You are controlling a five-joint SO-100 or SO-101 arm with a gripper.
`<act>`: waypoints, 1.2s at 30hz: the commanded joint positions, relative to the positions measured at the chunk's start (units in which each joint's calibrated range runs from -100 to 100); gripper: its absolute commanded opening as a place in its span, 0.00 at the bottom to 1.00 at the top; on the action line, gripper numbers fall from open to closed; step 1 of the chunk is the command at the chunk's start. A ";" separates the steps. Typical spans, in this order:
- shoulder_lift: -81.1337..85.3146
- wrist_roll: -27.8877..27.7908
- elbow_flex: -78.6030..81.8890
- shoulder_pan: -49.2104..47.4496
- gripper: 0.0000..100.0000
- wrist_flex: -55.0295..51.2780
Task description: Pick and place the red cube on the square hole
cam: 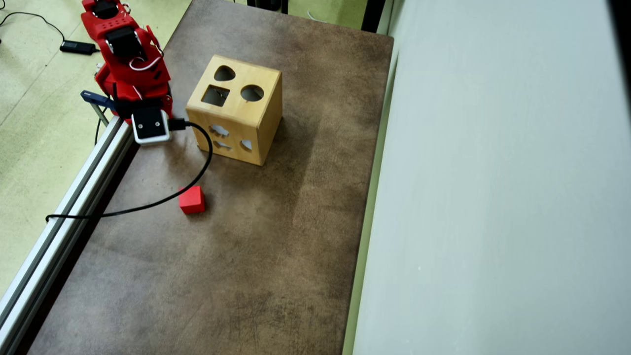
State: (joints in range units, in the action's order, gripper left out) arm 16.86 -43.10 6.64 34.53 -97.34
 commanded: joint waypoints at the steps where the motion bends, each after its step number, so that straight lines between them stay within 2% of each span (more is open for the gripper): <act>1: -0.43 0.15 -0.29 -0.58 0.05 3.45; 6: -7.31 0.20 -0.29 0.09 0.05 12.21; 12: -9.01 0.49 -0.55 0.24 0.05 13.34; 16: -9.09 4.74 -1.09 0.24 0.07 13.42; 28: -9.09 6.54 -0.46 0.31 0.45 13.42; 32: -9.09 6.54 -0.82 0.39 0.51 13.34; 36: -9.09 6.54 -1.09 0.46 0.52 13.34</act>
State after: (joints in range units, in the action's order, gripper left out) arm 7.46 -36.75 6.64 34.67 -84.83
